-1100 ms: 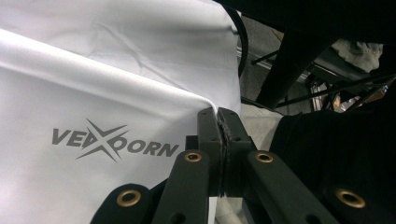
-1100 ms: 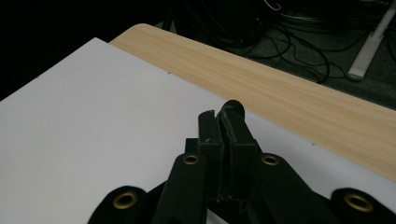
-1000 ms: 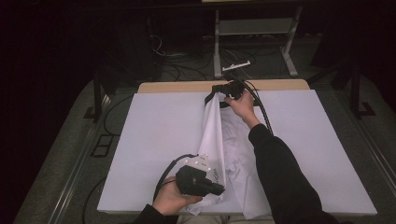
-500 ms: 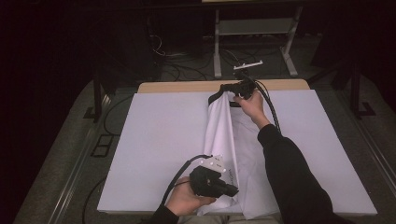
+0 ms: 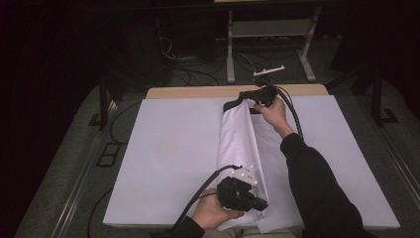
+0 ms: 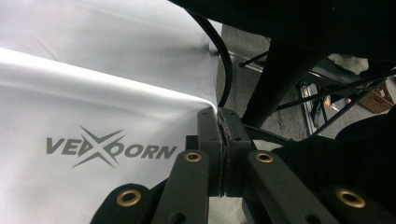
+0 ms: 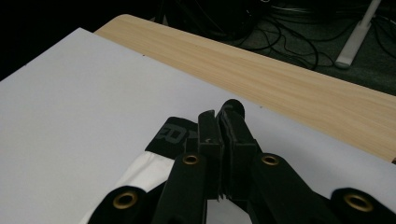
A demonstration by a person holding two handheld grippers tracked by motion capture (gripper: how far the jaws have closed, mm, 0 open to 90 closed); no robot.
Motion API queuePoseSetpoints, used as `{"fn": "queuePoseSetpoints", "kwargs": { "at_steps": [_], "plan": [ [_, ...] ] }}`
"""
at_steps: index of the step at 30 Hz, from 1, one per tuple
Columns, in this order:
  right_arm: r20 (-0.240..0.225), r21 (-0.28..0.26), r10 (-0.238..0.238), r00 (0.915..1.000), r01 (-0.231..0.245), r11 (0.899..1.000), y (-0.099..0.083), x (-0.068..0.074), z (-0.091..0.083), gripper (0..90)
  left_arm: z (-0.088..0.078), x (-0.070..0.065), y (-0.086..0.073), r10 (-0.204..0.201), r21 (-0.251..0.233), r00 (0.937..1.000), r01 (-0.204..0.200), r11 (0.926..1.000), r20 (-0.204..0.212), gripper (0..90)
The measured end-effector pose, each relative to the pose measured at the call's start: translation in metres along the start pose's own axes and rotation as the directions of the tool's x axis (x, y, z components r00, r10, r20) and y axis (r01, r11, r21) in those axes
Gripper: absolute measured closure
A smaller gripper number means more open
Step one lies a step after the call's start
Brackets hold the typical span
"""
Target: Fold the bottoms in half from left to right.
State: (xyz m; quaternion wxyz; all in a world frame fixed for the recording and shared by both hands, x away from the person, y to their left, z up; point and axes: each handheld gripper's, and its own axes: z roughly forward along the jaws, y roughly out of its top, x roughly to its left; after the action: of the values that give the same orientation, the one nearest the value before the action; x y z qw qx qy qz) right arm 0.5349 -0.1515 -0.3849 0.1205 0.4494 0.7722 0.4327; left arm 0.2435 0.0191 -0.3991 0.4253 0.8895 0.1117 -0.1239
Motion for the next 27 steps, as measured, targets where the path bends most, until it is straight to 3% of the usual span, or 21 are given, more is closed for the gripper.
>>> {"fn": "queuePoseSetpoints", "kwargs": {
  "at_steps": [13, 27],
  "plan": [
    [0.01, 0.008, -0.013, 0.9999, 0.013, 1.0, -0.006, -0.006, -0.009, 85.7, 0.02, -0.001, 0.015, 0.008, 0.004, 0.9995, -0.008, 1.0, 0.029, 87.8],
    [0.004, 0.012, -0.019, 0.9998, 0.019, 1.0, -0.021, -0.029, -0.026, 85.7, 0.052, -0.001, 0.029, 0.019, 0.017, 0.9971, -0.02, 0.9997, 0.074, 87.8]
  ]
}}
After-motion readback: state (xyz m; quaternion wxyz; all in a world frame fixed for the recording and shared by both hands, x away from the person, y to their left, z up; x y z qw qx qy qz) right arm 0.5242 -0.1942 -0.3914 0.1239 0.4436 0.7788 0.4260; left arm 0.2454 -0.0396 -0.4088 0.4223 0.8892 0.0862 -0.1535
